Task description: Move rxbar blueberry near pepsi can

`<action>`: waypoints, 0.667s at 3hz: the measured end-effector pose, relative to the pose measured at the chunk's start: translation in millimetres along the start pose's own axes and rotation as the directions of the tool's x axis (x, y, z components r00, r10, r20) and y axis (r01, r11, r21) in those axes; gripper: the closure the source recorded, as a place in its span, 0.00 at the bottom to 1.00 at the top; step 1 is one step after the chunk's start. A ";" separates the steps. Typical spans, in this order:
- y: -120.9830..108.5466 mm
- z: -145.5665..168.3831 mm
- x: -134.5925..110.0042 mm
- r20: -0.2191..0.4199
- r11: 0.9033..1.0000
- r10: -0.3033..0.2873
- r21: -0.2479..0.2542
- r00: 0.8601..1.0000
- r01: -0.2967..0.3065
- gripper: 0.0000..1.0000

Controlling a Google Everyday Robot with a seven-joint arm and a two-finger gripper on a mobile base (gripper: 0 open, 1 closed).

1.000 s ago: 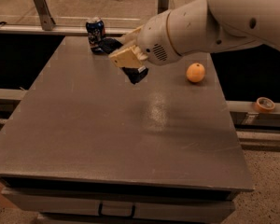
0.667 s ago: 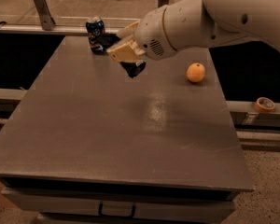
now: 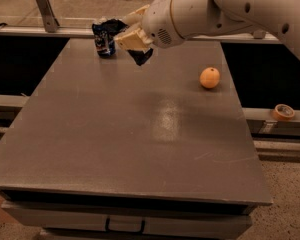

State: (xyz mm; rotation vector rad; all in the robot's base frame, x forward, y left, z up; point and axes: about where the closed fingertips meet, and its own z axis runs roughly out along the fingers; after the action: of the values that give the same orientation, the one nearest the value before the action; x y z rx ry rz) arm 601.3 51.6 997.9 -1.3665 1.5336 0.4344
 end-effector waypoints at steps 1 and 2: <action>-24.8 41.8 6.6 0.042 0.999 -0.033 0.022 0.999 0.032 1.00; -59.1 100.7 35.6 0.049 0.999 -0.042 0.027 0.998 0.040 1.00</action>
Offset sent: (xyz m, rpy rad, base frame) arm 0.1777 0.0633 -0.1028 0.0281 -0.0750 0.0075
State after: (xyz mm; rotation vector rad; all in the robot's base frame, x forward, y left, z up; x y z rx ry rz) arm 701.9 94.3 943.6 -1.3546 1.4632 0.4186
